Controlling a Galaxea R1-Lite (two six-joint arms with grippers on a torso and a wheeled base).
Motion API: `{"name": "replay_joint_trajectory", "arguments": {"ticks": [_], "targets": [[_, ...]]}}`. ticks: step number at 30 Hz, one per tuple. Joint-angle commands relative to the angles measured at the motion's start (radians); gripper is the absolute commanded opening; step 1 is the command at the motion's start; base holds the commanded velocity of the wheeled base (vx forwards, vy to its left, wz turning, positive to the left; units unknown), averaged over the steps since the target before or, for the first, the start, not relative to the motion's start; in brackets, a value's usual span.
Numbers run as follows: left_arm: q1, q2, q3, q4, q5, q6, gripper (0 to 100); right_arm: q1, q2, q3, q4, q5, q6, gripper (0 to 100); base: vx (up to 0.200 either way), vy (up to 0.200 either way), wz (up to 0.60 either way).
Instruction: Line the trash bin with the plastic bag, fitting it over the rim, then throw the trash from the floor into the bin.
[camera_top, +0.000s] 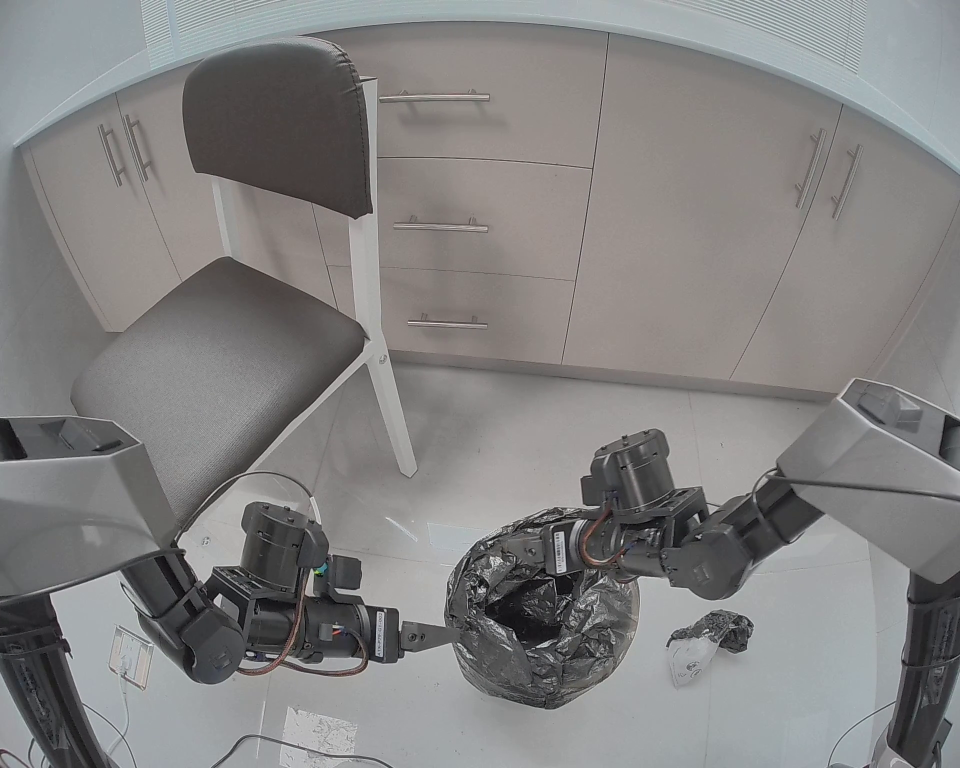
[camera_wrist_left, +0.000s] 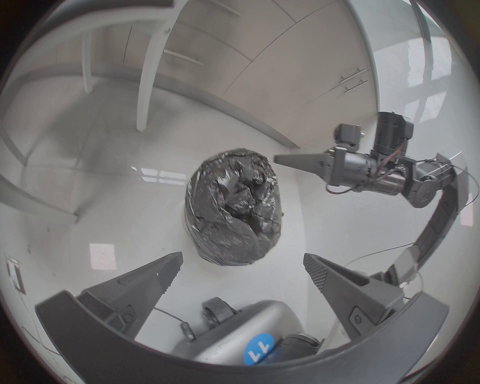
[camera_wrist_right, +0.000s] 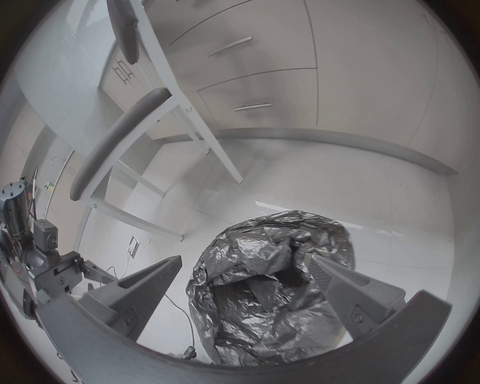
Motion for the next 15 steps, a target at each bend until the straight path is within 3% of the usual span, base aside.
{"name": "replay_joint_trajectory", "arguments": {"ticks": [1,15], "targets": [[0.039,0.07,0.057,-0.067,-0.073,-0.047,100,0.03,0.136,-0.091,0.008,0.004,0.002,100,0.0,0.0,0.0],[0.037,0.075,0.047,-0.077,-0.078,-0.06,100,-0.015,0.289,-0.244,0.016,0.05,-0.004,100,0.0,0.0,0.0]]}}
